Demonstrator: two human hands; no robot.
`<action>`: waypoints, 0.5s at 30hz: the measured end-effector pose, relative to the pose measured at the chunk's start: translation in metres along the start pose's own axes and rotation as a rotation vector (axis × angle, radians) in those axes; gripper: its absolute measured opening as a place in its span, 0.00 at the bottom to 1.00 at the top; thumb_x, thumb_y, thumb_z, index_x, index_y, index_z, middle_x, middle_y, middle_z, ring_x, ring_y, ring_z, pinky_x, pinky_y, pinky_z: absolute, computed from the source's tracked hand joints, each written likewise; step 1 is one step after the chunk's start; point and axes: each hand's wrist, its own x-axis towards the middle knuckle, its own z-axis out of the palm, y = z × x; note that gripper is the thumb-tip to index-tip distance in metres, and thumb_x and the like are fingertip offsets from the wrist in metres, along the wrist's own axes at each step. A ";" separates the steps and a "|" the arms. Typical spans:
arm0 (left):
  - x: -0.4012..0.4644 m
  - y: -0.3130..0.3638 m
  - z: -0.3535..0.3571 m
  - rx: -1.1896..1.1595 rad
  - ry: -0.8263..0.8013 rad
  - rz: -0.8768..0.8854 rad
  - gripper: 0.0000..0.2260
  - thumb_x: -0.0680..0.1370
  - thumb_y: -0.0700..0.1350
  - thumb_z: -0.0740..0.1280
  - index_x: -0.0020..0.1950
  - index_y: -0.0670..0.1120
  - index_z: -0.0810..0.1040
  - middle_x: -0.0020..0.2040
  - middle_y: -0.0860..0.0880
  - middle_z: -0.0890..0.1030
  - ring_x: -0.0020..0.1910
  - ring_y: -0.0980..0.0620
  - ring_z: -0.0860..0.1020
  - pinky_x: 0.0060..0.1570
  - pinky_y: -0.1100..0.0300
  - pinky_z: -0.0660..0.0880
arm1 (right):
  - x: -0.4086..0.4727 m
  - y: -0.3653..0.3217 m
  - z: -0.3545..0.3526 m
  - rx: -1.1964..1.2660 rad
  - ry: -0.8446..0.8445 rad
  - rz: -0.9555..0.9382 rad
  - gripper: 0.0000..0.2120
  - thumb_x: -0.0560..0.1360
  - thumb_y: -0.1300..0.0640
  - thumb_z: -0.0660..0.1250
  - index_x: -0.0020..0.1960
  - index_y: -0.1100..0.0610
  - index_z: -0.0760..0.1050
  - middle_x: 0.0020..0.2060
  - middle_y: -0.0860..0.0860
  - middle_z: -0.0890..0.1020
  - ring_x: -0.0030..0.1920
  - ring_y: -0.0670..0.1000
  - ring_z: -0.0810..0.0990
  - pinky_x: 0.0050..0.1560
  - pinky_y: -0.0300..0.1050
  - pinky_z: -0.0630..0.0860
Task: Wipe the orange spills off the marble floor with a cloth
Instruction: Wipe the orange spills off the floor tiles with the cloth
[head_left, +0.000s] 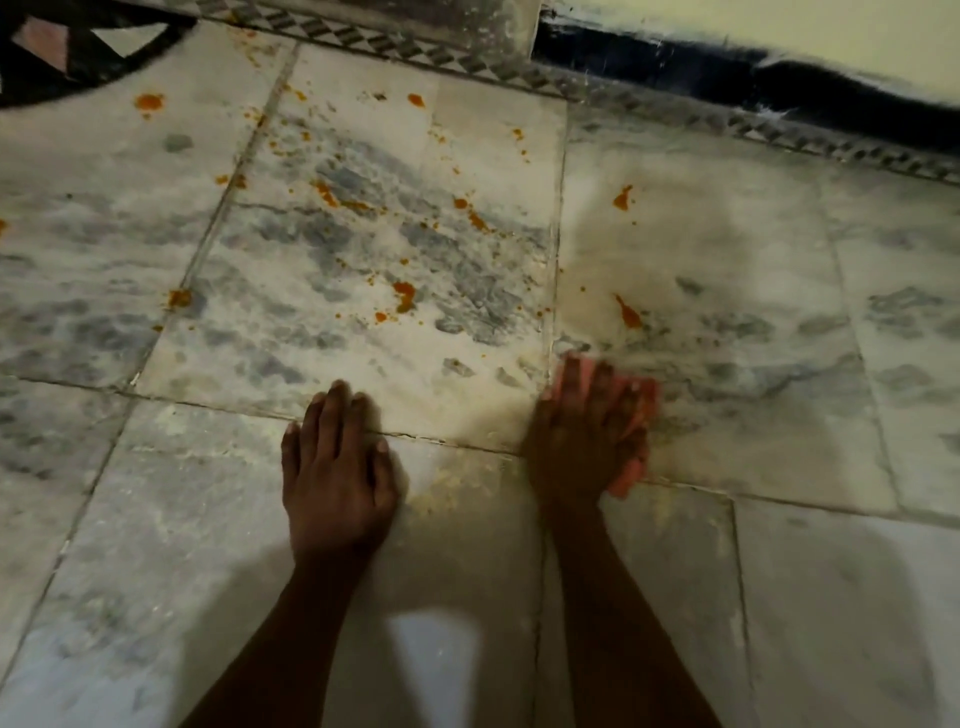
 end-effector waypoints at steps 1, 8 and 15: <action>0.001 0.003 -0.004 -0.004 -0.005 -0.011 0.28 0.81 0.52 0.60 0.81 0.47 0.68 0.83 0.46 0.65 0.82 0.43 0.62 0.80 0.42 0.58 | -0.015 0.003 -0.010 -0.028 -0.043 -0.143 0.29 0.83 0.40 0.52 0.84 0.40 0.57 0.85 0.52 0.58 0.84 0.62 0.53 0.78 0.70 0.52; 0.002 0.006 -0.011 0.003 -0.021 -0.012 0.28 0.80 0.52 0.59 0.80 0.46 0.70 0.83 0.45 0.66 0.81 0.42 0.65 0.79 0.41 0.60 | -0.026 0.075 -0.035 -0.026 -0.045 0.043 0.29 0.84 0.39 0.51 0.84 0.44 0.58 0.84 0.54 0.59 0.85 0.62 0.51 0.79 0.71 0.54; 0.000 0.001 0.000 -0.008 0.019 0.015 0.28 0.80 0.52 0.60 0.80 0.45 0.69 0.83 0.45 0.66 0.81 0.42 0.64 0.79 0.41 0.59 | 0.009 -0.005 -0.006 0.005 0.074 -0.041 0.27 0.83 0.43 0.57 0.82 0.44 0.64 0.83 0.54 0.63 0.83 0.65 0.56 0.78 0.70 0.55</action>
